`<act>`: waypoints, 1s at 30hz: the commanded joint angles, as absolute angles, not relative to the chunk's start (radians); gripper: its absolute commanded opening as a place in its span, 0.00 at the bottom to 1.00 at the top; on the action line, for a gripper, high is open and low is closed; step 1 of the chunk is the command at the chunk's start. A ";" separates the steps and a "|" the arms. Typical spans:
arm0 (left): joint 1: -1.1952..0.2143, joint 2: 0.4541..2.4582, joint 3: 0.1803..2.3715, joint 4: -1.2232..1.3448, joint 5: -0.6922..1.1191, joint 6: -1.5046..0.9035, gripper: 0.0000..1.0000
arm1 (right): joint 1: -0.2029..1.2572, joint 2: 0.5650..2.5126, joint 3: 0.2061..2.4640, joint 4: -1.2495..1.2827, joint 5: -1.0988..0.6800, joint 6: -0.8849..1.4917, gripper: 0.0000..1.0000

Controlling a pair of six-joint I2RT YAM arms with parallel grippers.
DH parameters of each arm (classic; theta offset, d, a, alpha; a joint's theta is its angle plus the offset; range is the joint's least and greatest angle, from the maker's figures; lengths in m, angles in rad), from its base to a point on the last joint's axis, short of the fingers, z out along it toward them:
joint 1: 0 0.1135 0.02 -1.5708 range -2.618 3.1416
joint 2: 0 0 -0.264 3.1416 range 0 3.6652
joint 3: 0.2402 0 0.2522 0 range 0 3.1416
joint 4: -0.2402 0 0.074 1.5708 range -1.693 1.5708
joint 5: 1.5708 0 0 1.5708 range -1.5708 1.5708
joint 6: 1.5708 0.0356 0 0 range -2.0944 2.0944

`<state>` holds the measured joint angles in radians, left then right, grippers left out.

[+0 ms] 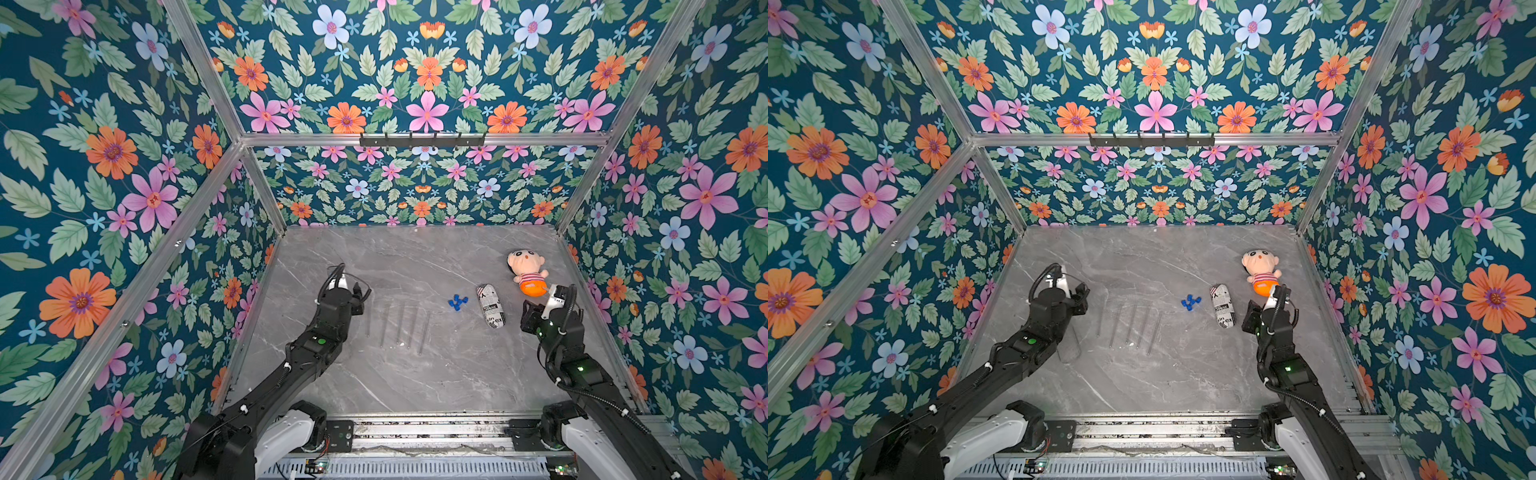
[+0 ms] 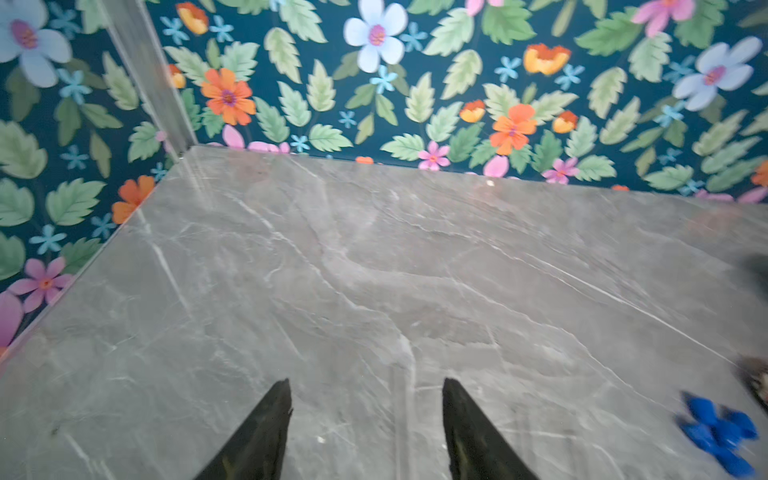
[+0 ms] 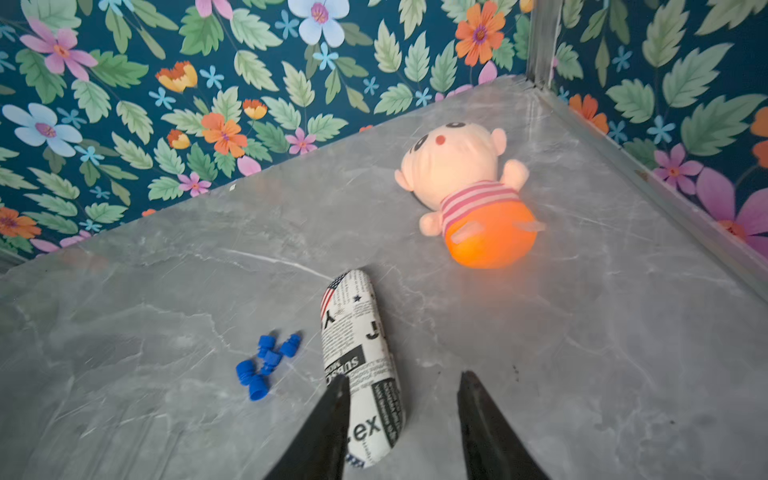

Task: Remove stoppers from test tubes
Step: Reset both arms

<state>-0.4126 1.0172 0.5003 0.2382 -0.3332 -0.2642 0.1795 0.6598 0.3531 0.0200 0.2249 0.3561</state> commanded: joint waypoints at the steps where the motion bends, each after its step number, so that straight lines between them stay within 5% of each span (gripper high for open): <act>1: -0.315 1.005 0.420 0.442 -0.252 -0.269 0.61 | 0.144 0.669 0.322 0.210 0.279 0.274 0.48; 15: 0.004 1.056 0.153 0.888 -0.207 -0.223 0.65 | -0.063 1.064 0.172 0.723 0.267 0.284 0.53; 20: 0.058 1.187 0.111 1.082 -0.167 -0.192 0.65 | -0.076 1.138 0.168 0.823 0.256 0.245 0.53; 24: 0.077 1.342 0.087 1.299 -0.134 -0.192 0.66 | -0.081 1.326 0.123 1.145 0.243 0.211 0.53; 30: 0.083 1.423 0.118 1.340 -0.115 -0.155 0.65 | -0.082 1.344 0.209 0.978 0.127 0.177 0.55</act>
